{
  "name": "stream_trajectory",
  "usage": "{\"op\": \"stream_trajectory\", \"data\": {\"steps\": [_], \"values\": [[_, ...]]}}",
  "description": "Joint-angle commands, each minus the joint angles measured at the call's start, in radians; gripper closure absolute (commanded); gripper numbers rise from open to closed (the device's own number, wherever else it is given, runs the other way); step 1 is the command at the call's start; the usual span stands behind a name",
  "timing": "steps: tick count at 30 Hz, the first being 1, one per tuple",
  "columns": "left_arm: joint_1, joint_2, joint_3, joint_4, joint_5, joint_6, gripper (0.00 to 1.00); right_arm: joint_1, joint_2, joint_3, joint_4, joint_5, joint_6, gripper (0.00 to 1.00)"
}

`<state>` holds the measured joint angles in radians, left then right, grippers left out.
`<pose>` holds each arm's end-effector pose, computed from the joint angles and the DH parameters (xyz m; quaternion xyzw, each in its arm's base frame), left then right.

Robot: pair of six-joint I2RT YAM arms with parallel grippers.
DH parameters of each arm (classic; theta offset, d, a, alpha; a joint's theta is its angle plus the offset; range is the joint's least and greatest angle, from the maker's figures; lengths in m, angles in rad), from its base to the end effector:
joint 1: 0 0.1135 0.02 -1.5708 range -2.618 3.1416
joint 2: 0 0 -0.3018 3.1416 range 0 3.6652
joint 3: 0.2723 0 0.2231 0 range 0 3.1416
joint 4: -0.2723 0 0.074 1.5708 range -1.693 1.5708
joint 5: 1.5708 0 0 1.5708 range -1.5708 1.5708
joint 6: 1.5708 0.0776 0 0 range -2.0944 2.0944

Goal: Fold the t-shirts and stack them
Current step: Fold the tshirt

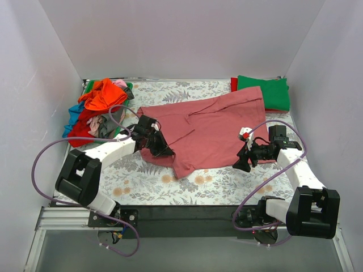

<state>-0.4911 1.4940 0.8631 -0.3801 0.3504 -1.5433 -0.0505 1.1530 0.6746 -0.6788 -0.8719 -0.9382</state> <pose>0.2377 -0.1573 0.2116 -0.4336 0.8426 -0.3195 0.0005 0.1685 0.0510 0.2302 -0.4593 0.7640 0.2755 0.3599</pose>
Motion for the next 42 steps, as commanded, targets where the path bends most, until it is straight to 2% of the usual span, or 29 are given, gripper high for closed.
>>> {"op": "stream_trajectory", "data": {"steps": [1, 6, 9, 13, 16, 21, 33, 36, 37, 38, 42], "values": [[-0.003, 0.055, 0.056, 0.000, 0.058, 0.060, 0.94, 0.001, -0.012, 0.002, 0.004, -0.032, 0.003, 0.28], [-0.003, 0.083, 0.054, -0.006, 0.056, 0.098, 0.85, 0.001, -0.010, 0.002, 0.005, -0.030, 0.003, 0.28], [-0.003, 0.052, 0.042, -0.009, 0.024, 0.117, 0.77, 0.001, -0.007, 0.002, 0.005, -0.030, 0.003, 0.28], [-0.003, 0.005, 0.047, -0.029, -0.010, 0.163, 0.58, 0.001, -0.006, 0.002, 0.005, -0.030, 0.003, 0.28], [0.006, -0.026, 0.045, -0.043, -0.054, 0.175, 0.55, 0.001, -0.006, 0.002, 0.004, -0.032, 0.003, 0.28], [0.028, -0.020, 0.025, -0.026, -0.050, 0.157, 0.53, 0.001, -0.007, 0.002, 0.002, -0.033, 0.001, 0.28], [0.028, 0.117, 0.091, 0.007, 0.012, 0.155, 0.55, 0.001, -0.009, 0.002, 0.004, -0.035, -0.001, 0.28], [0.026, 0.153, 0.122, 0.010, 0.028, 0.161, 0.67, 0.001, -0.010, 0.002, 0.002, -0.033, -0.001, 0.28], [0.028, 0.158, 0.129, 0.012, 0.030, 0.163, 0.82, 0.001, -0.010, 0.002, 0.002, -0.035, -0.002, 0.28], [0.028, 0.160, 0.135, 0.014, 0.035, 0.163, 0.89, 0.001, -0.010, 0.002, 0.002, -0.033, -0.002, 0.28], [0.026, 0.143, 0.162, -0.005, 0.053, 0.173, 0.93, 0.001, -0.015, -0.001, -0.002, -0.042, -0.013, 0.27]]}}
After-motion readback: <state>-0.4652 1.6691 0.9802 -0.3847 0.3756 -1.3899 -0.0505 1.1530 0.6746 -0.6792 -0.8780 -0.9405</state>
